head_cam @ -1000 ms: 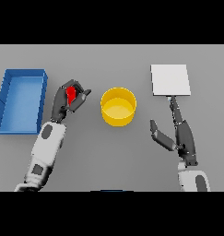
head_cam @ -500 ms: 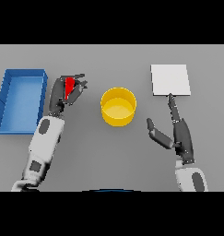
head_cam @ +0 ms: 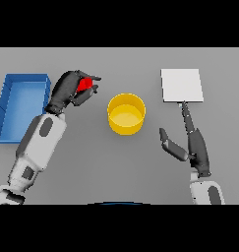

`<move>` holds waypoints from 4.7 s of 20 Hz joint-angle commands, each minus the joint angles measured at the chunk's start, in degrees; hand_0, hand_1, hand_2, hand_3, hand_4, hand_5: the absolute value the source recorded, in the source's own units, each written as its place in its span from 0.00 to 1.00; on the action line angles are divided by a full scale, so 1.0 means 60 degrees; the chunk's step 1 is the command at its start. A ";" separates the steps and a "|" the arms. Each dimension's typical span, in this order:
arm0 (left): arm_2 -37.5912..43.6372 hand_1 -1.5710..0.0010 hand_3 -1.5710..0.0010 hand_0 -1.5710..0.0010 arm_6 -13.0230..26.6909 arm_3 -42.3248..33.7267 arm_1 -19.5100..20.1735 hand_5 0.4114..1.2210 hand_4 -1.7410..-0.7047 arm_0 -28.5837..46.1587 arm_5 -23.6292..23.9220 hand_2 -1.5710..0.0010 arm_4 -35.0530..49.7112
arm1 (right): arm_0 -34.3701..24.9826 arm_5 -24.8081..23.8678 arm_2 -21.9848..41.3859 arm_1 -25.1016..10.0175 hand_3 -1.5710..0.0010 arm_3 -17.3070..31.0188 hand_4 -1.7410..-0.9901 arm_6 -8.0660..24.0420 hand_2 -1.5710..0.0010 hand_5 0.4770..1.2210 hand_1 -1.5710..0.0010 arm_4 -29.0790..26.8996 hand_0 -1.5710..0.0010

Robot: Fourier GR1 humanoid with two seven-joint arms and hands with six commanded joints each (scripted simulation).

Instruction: Pick up the red beaker and tilt it to pour out 1 green nut into yellow bowl. Pick up the yellow bowl and place it on the metallic measuring scale.

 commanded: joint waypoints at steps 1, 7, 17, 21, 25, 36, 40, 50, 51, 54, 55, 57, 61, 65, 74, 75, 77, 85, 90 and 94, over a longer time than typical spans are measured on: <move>-0.0117 0.01 0.01 0.01 0.0122 -0.0062 0.0009 0.88 0.01 -0.0014 -0.0034 0.01 -0.0103 | 0.0023 -0.0093 -0.0001 -0.0035 1.00 -0.0024 0.86 0.0040 1.00 0.25 1.00 0.0135 1.00; -0.1887 0.00 0.00 0.00 0.0931 0.0150 0.0581 0.93 0.00 -0.1219 -0.0887 0.00 -0.2047 | -0.0053 0.0092 0.0089 -0.0012 1.00 -0.0167 0.90 0.0204 1.00 0.29 1.00 0.0054 1.00; -0.4802 0.00 0.00 0.00 0.0879 0.1709 0.0890 0.99 0.10 -0.3799 -0.3398 0.00 -0.4602 | -0.0107 0.0162 -0.0031 0.0035 1.00 -0.0053 0.91 0.0199 1.00 0.27 1.00 -0.0202 1.00; -0.5823 0.00 0.00 0.00 0.0732 0.2240 0.0856 1.00 0.04 -0.4513 -0.3729 0.00 -0.5537 | -0.0132 0.0151 0.0076 0.0039 1.00 -0.0038 0.90 0.0186 1.00 0.28 1.00 -0.0031 1.00; -0.6510 0.00 0.00 0.00 0.0562 0.2875 0.0733 1.00 0.02 -0.5100 -0.3717 0.00 -0.6369 | -0.0001 0.0190 0.0193 0.0172 1.00 -0.0004 0.90 0.0030 1.00 0.30 1.00 -0.0051 1.00; -0.7998 0.00 0.00 0.00 0.0701 0.3185 0.0139 1.00 0.01 -0.5472 -0.3434 0.00 -0.7937 | -0.0105 -0.0043 0.0129 0.0179 1.00 0.0141 0.88 0.0061 1.00 0.27 1.00 0.0147 1.00; -0.8622 0.00 0.00 0.00 0.0127 0.3561 -0.0029 1.00 0.01 -0.6144 -0.3700 0.00 -0.8520 | -0.0173 -0.0118 0.0184 0.0262 1.00 0.0126 0.90 -0.0048 1.00 0.26 1.00 0.0209 1.00; -0.8467 0.00 0.00 0.00 -0.0462 0.4387 -0.0058 1.00 0.02 -0.7618 -0.3671 0.00 -0.8714 | -0.0224 -0.0129 0.0184 0.0181 1.00 0.0113 0.95 -0.0029 1.00 0.28 1.00 0.0295 1.00; -0.8191 0.00 0.00 0.00 -0.0503 0.4483 0.0096 1.00 0.01 -0.7856 -0.3617 0.00 -0.8553 | -0.0164 -0.0079 0.0187 0.0110 1.00 0.0035 0.95 -0.0108 1.00 0.28 1.00 0.0291 1.00; -0.7235 0.00 0.35 0.00 -0.0287 0.5088 0.0384 1.00 0.01 -0.8456 -0.3494 0.00 -0.7977 | -0.0151 -0.0169 0.0225 0.0183 1.00 0.0103 0.95 -0.0035 1.00 0.27 1.00 0.0379 1.00; -0.6800 0.00 0.28 0.00 -0.0407 0.5375 0.0585 1.00 0.01 -0.8578 -0.3074 0.00 -0.7673 | -0.0191 -0.0213 0.0225 0.0186 1.00 0.0110 0.96 0.0038 1.00 0.27 1.00 0.0434 1.00; -0.5896 0.00 0.18 0.00 -0.0431 0.5921 0.0882 1.00 0.01 -0.8919 -0.3284 0.00 -0.6957 | -0.0271 -0.0109 0.0171 0.0181 1.00 0.0090 0.99 -0.0035 1.00 0.28 1.00 0.0230 1.00; -0.3804 0.00 0.09 0.00 0.0631 0.6820 0.1656 1.00 0.00 -0.9228 -0.3284 0.00 -0.5318 | -0.0289 -0.0216 0.0168 0.0224 1.00 0.0313 0.99 -0.0149 1.00 0.25 1.00 0.0298 1.00; -0.2080 0.00 0.08 0.00 0.1619 0.7413 0.2647 1.00 0.00 -0.8711 -0.2545 0.00 -0.3749 | -0.0364 -0.0057 0.0141 0.0377 1.00 0.0333 0.98 -0.0189 1.00 0.25 1.00 -0.0069 1.00; 0.0674 0.00 0.07 0.00 0.3233 0.6690 0.4047 1.00 0.00 -0.5653 -0.0559 0.00 -0.0484 | -0.0381 -0.0178 0.0227 0.0231 1.00 0.0313 0.92 -0.0050 1.00 0.23 1.00 0.0262 1.00; 0.0904 0.00 0.07 0.00 0.3552 0.6460 0.4006 1.00 0.00 -0.5240 -0.0416 0.00 -0.0121 | -0.0331 -0.0206 0.0223 0.0202 1.00 0.0302 0.92 -0.0126 1.00 0.23 1.00 0.0300 1.00; 0.1226 0.00 0.06 0.00 0.3814 0.5723 0.3912 1.00 0.00 -0.4415 -0.0087 0.00 0.0490 | -0.0485 -0.0333 0.0233 0.0203 1.00 0.0346 0.92 0.0170 1.00 0.23 1.00 0.0487 1.00; 0.1475 0.00 0.08 0.00 0.5469 0.1428 0.3613 1.00 0.00 -0.0910 0.0820 0.00 0.1784 | -0.0436 -0.0165 0.0255 0.0109 1.00 0.0388 0.96 0.0106 1.00 0.23 1.00 0.0433 1.00; 0.1516 0.00 0.03 0.00 0.5764 0.0118 0.3263 0.97 0.00 0.0316 0.1256 0.00 0.2099 | -0.0343 -0.0078 0.0234 0.0127 1.00 0.0501 0.98 -0.0157 1.00 0.23 1.00 0.0276 1.00; 0.1426 0.00 0.01 0.00 0.6472 -0.0885 0.3145 0.84 0.00 0.0990 0.1351 0.00 0.2167 | -0.0243 -0.0132 0.0249 0.0108 1.00 0.0375 0.97 -0.0359 1.00 0.23 1.00 0.0334 1.00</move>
